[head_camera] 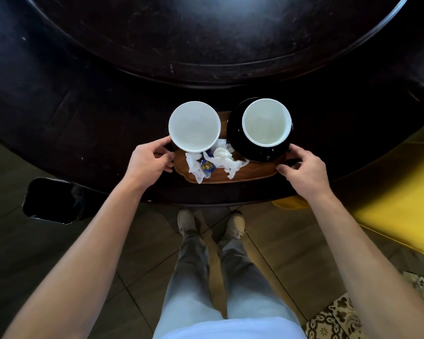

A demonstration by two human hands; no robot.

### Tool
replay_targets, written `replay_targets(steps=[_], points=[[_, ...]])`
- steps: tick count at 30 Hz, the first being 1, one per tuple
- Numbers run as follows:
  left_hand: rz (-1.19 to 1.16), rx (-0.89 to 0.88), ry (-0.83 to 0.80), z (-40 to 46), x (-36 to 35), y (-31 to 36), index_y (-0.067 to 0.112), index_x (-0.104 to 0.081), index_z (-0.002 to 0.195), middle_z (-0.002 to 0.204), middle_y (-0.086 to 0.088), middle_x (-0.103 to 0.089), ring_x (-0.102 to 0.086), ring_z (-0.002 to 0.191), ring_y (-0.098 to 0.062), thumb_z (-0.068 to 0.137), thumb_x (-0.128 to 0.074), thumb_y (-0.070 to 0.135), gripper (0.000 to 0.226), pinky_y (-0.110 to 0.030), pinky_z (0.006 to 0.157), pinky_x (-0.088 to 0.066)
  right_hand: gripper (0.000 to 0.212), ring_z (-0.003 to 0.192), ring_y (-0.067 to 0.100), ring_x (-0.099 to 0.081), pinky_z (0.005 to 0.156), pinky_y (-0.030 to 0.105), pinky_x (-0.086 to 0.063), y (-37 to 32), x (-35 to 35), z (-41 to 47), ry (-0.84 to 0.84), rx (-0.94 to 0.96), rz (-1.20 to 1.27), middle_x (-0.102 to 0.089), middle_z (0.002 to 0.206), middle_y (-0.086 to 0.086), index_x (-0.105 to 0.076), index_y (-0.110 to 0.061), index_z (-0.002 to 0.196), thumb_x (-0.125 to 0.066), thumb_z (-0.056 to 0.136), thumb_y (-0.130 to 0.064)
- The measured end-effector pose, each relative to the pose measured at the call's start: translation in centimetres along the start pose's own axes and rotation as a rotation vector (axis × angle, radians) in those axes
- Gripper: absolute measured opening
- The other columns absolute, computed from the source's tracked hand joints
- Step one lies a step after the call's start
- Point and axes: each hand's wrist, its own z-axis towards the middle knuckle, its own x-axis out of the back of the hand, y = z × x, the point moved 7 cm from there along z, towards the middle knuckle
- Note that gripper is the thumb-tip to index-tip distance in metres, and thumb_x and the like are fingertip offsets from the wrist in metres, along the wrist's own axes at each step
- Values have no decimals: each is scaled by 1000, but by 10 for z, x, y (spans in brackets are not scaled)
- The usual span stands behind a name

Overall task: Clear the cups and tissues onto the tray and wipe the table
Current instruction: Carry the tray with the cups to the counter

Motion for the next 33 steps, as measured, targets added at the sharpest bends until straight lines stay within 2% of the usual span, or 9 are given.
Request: replay_targets(steps=[3, 7, 12, 14, 17, 19, 26, 30, 33], points=[[4, -6, -34, 2, 3, 3, 15, -56, 147, 97, -10, -72, -73, 79, -19, 97, -67, 2, 52, -30, 73, -63, 68, 94, 11, -59, 93, 31, -54, 1, -1, 0, -38, -11, 42, -58, 136, 3, -46, -18, 150, -77, 89, -18], [-55, -22, -36, -3, 2, 5, 13, -55, 147, 93, -9, -72, -70, 70, -13, 96, -69, 4, 54, -34, 71, -64, 66, 98, 16, -68, 87, 44, -62, 8, -2, 4, -50, -57, 157, -63, 126, 2, -50, -19, 147, -78, 87, -14], [-111, -8, -35, -5, 1, 5, 9, -53, 149, 90, -12, -70, -69, 64, -15, 95, -68, 1, 56, -32, 65, -64, 59, 100, 18, -70, 82, 33, -62, 9, -4, 10, -85, -88, 238, -67, 117, 6, -56, -13, 140, -78, 86, -7], [-102, 4, -55, -5, 0, 6, 13, -50, 151, 92, -11, -72, -71, 64, -20, 96, -68, 3, 59, -34, 65, -64, 58, 101, 20, -69, 85, 37, -62, 11, -6, 11, -96, -94, 241, -67, 114, 5, -56, -14, 139, -78, 86, -8], [-107, 19, -67, -7, -2, 6, 20, -46, 154, 97, -9, -75, -75, 70, -30, 97, -67, 4, 62, -34, 66, -64, 56, 105, 22, -67, 89, 43, -61, 12, -7, 10, -98, -81, 226, -65, 116, 4, -58, -17, 135, -80, 84, -11], [-136, 33, -76, -7, -3, 4, 20, -44, 155, 97, -9, -76, -75, 72, -32, 98, -65, 4, 62, -34, 66, -64, 52, 104, 22, -68, 84, 40, -62, 11, -5, 9, -94, -68, 244, -66, 114, 3, -60, -16, 133, -79, 85, -11], [-232, 93, -190, -5, -6, 6, 30, -36, 158, 86, 0, -79, -77, 91, -23, 101, -63, 8, 67, -39, 76, -65, 50, 108, 19, -68, 87, 41, -60, 7, -10, 10, -197, -51, 328, -69, 113, 0, -56, -20, 123, -83, 82, -15], [-228, 112, -232, -4, -5, 5, 32, -33, 159, 99, -7, -79, -77, 97, -25, 101, -63, 9, 70, -42, 80, -64, 63, 115, 15, -65, 93, 36, -57, 7, -11, 4, -205, -19, 401, -68, 119, -1, -47, -24, 140, -78, 86, -10], [-234, 135, -274, -2, -6, 6, 35, -31, 160, 104, -8, -79, -76, 100, -25, 99, -67, 14, 74, -42, 80, -64, 80, 112, 15, -67, 82, 30, -59, 5, -15, -1, -210, -31, 475, -64, 125, -2, -34, -29, 152, -74, 88, -4]])
